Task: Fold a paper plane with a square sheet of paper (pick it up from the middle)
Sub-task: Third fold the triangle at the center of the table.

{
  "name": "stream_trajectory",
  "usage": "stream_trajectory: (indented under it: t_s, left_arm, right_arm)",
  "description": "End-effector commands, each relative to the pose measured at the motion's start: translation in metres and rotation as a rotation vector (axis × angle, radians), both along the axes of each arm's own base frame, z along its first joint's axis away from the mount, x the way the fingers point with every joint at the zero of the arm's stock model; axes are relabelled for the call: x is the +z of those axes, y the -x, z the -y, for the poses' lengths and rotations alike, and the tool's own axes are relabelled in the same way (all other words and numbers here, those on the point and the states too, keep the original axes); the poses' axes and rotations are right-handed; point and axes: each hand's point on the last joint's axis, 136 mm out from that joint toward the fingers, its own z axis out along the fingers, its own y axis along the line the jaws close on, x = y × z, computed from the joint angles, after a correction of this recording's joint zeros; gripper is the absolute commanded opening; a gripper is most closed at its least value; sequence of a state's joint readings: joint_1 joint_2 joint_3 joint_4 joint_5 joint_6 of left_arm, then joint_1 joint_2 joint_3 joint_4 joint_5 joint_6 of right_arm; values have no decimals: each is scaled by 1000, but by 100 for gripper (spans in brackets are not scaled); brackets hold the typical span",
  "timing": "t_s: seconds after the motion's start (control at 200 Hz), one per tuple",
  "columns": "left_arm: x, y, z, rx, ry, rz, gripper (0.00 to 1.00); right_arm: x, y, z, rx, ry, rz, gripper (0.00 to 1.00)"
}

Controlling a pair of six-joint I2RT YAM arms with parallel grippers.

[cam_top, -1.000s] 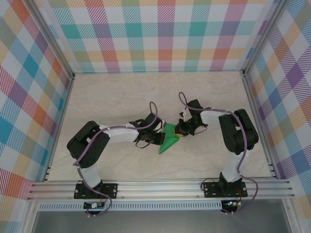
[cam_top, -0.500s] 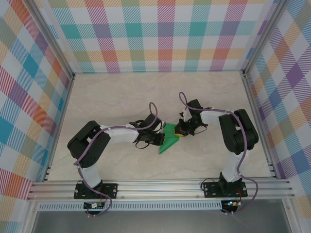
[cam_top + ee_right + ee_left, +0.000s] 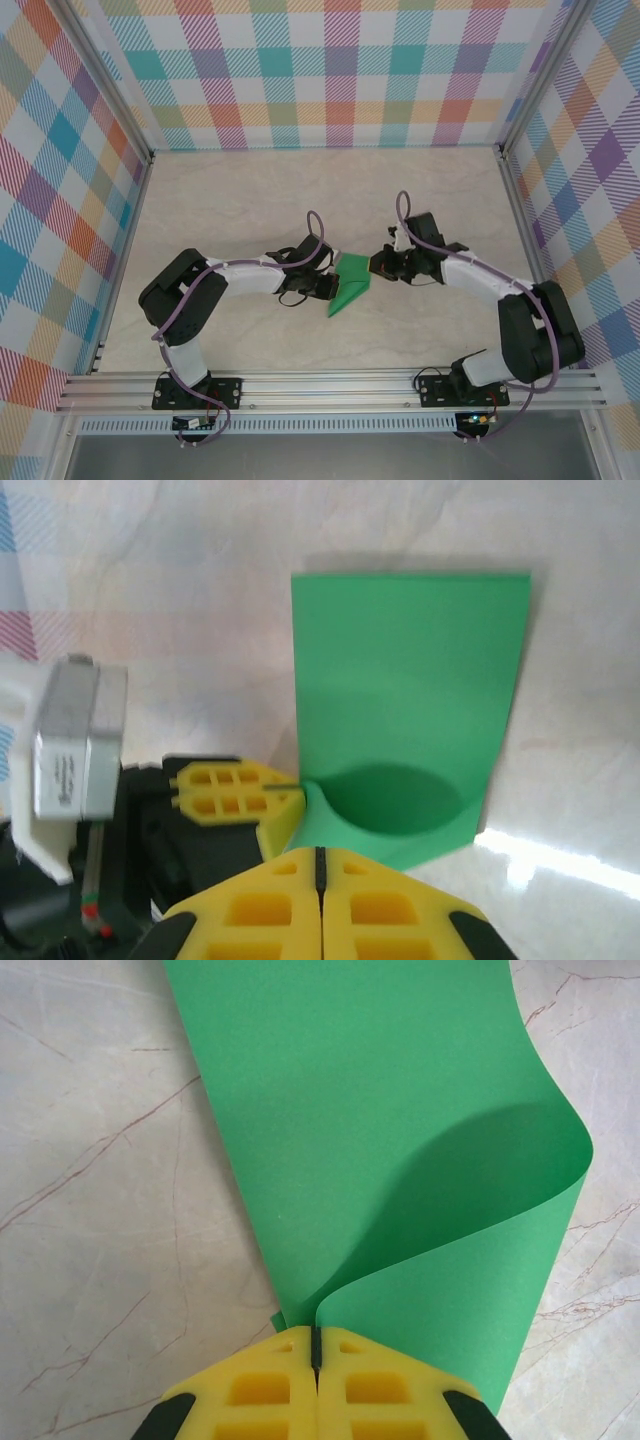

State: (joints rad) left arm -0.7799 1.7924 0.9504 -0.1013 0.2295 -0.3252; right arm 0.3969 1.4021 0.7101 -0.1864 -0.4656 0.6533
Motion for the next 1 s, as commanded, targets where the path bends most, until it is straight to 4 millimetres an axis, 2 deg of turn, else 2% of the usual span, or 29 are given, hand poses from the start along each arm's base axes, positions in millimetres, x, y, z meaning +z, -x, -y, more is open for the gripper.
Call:
stream_trajectory:
  t_s: [0.0, 0.24, 0.555, 0.78, 0.995]
  left_arm:
    - [-22, 9, -11, -2, -39, -61, 0]
    - [-25, 9, -10, -4, -37, -66, 0]
    - [-28, 11, -10, -7, -38, -74, 0]
    - [-30, 12, -10, -10, -40, -80, 0]
    - [-30, 12, -11, -14, -45, -79, 0]
  right_arm:
    - [-4, 22, -20, -10, -80, -26, 1]
    - [-19, 55, -59, -2, -111, -22, 0]
    - [-31, 63, -82, 20, -106, -39, 0]
    - [-42, 63, -89, 16, -111, -71, 0]
    - [-56, 67, -78, -9, -53, -92, 0]
